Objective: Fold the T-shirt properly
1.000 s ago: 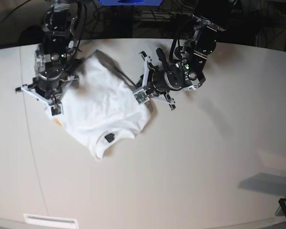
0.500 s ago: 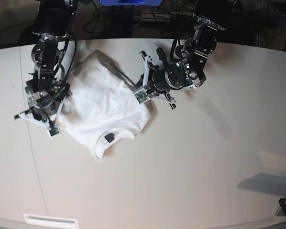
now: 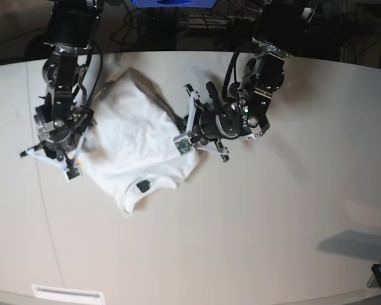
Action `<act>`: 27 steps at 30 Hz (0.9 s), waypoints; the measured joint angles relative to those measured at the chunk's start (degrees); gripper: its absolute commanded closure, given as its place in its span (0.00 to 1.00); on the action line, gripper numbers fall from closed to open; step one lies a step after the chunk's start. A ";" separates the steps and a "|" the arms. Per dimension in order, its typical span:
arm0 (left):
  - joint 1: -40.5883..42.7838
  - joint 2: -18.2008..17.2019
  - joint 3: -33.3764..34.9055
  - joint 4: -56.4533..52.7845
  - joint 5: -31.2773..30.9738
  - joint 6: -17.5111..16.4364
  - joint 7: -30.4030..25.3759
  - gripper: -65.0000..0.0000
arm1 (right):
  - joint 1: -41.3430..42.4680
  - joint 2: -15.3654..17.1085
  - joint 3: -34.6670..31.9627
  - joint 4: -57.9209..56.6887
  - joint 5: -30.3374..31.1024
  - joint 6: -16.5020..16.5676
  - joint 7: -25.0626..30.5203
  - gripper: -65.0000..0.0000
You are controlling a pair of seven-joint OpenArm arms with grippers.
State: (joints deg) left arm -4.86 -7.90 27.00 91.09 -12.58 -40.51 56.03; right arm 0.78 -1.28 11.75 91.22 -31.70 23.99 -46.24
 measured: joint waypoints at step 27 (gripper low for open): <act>-15.52 6.73 0.37 -23.63 -0.09 0.37 -9.68 1.00 | -9.33 -1.14 -0.02 9.27 -0.20 -0.04 -3.54 1.00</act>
State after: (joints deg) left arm -20.38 -1.17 27.38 67.46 -12.67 -40.14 46.35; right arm -8.56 -2.42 11.73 100.49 -31.90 23.94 -49.78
